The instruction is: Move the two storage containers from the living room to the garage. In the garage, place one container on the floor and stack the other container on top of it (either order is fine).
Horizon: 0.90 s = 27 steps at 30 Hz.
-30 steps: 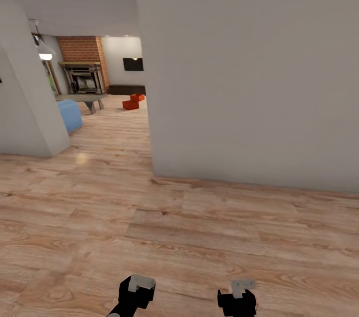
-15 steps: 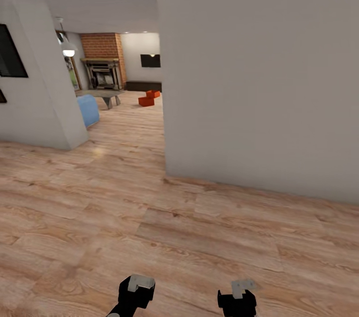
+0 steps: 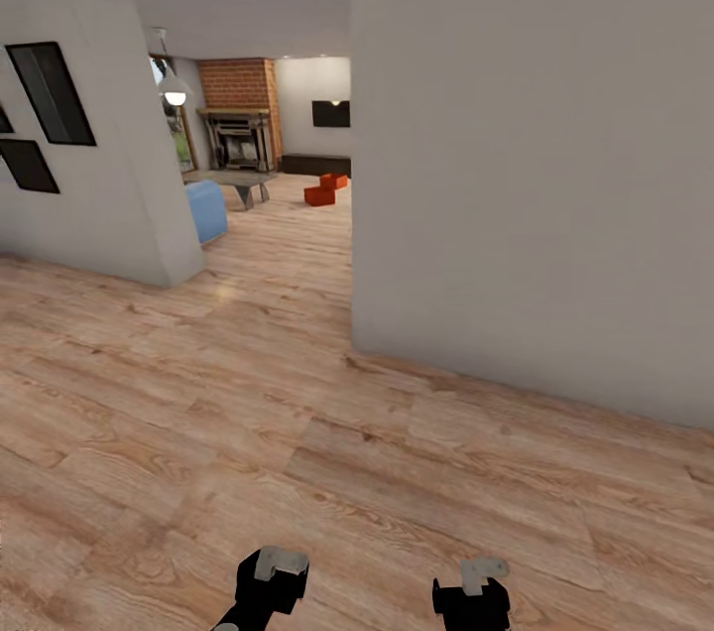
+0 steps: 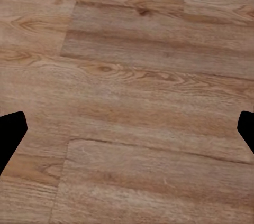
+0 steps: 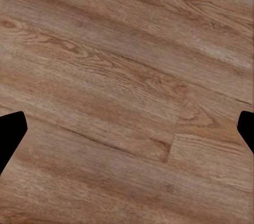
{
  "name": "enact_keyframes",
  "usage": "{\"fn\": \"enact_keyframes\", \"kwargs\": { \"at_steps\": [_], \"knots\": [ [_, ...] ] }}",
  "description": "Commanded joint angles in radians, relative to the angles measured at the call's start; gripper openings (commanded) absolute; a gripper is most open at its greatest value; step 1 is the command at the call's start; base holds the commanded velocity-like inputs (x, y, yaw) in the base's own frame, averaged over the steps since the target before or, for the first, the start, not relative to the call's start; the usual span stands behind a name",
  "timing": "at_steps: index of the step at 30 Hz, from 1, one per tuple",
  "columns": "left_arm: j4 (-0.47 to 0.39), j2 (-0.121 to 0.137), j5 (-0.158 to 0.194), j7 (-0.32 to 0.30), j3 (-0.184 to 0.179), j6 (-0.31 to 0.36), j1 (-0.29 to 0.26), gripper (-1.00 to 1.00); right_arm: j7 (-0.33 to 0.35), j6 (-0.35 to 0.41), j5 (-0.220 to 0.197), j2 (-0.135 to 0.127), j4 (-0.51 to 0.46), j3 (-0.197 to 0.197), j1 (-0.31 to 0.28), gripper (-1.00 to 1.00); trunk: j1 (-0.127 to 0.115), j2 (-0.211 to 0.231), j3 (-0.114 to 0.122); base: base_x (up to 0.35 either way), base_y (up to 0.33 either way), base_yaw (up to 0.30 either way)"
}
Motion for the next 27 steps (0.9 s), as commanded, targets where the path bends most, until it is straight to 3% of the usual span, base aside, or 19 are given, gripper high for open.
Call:
{"fn": "enact_keyframes", "kwargs": {
  "at_steps": [1,15,27],
  "knots": [
    [0.001,0.001,0.005,0.006,-0.007,-0.004,-0.001,1.00,-0.006,0.006,0.008,0.000,-0.001,0.003,0.000,1.00,0.000,-0.001,-0.002,0.274,-0.127,0.190],
    [0.001,0.002,0.004,0.004,-0.008,-0.004,-0.001,1.00,-0.006,0.006,0.008,-0.001,0.001,0.003,0.000,1.00,0.000,-0.001,-0.007,0.316,-0.040,0.056],
    [0.001,0.002,0.000,0.004,-0.009,-0.003,-0.001,1.00,-0.006,0.005,0.008,-0.001,0.002,0.003,0.000,1.00,0.000,-0.001,0.007,0.334,0.000,0.000]
  ]
}}
